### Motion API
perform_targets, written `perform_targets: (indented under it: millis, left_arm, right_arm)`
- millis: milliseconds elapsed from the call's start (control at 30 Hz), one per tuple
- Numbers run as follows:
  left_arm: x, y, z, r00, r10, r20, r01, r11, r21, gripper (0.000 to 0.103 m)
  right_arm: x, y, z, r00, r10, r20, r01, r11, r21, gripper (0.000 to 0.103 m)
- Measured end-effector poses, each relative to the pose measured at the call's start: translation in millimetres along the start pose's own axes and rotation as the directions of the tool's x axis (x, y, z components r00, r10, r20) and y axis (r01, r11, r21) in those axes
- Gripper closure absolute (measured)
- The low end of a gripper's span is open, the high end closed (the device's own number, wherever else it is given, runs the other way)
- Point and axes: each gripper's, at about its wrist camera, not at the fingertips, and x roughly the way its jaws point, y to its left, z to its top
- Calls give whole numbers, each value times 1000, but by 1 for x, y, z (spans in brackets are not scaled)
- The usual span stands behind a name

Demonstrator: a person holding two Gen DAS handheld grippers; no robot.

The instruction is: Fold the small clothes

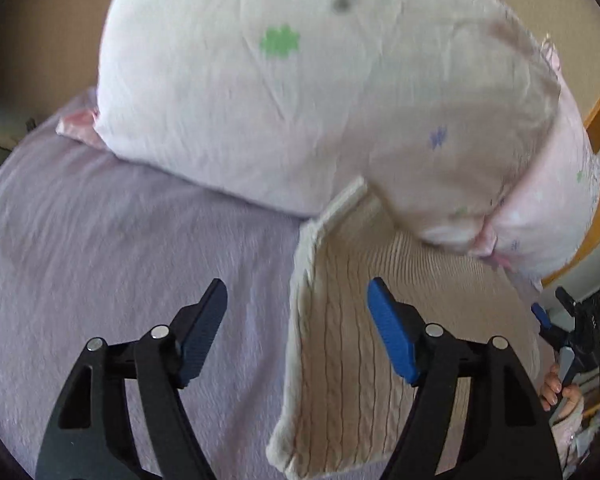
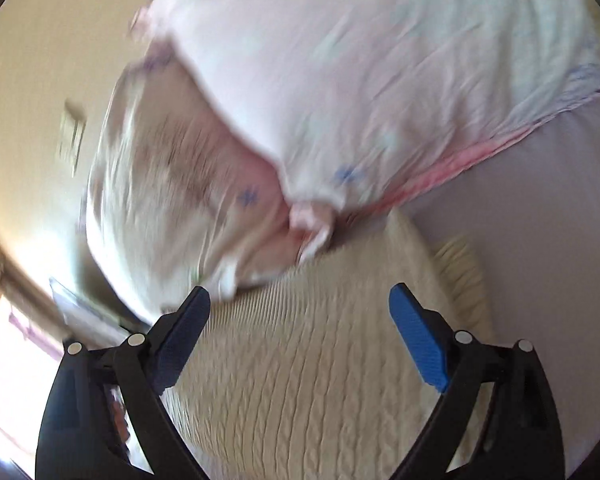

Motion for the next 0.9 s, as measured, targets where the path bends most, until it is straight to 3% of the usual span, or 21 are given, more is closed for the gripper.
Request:
perform_targets:
  millis: [133,300,433,533,633,767,833,900]
  left_arm:
    - [31,-10,-23,992,-39,-121,40,999,2,39]
    - [41,-22,-22,993,-64,-102,62,998,-18,42]
    - [52,-20,-17,981,-157,-112,143,982,-124,83]
    - [46,-37,-9,990,-94,-107,80,989,-128,88]
    - [26,-84,7,996,-56,-65,51,996,-72,89]
    - [16,-203,19,995,-81,-53,86,991,101,89]
    - [34,-273,8,988,-127,-85,141,974,176,89]
    - [61,-322,-7,971,-198,-138,222,956,191,88]
  right_arm:
    - [12,23,-22,997,1,-75,-8,995,-97,10]
    - [16,29,-34,994,-16,-111,-1,989,-145,10]
    - [8,23,-36,997,25,-78,-33,994,-102,10]
    - [-7,20,-31,998,51,-39,-55,995,-85,10]
    - [-28,17,-22,997,73,25,-71,995,-75,10]
    - [-60,6,-10,991,10,134,0,997,-72,10]
    - [-74,-6,-4,983,-29,181,39,998,-55,10]
    - [-82,-22,2,977,-65,202,71,997,-22,10]
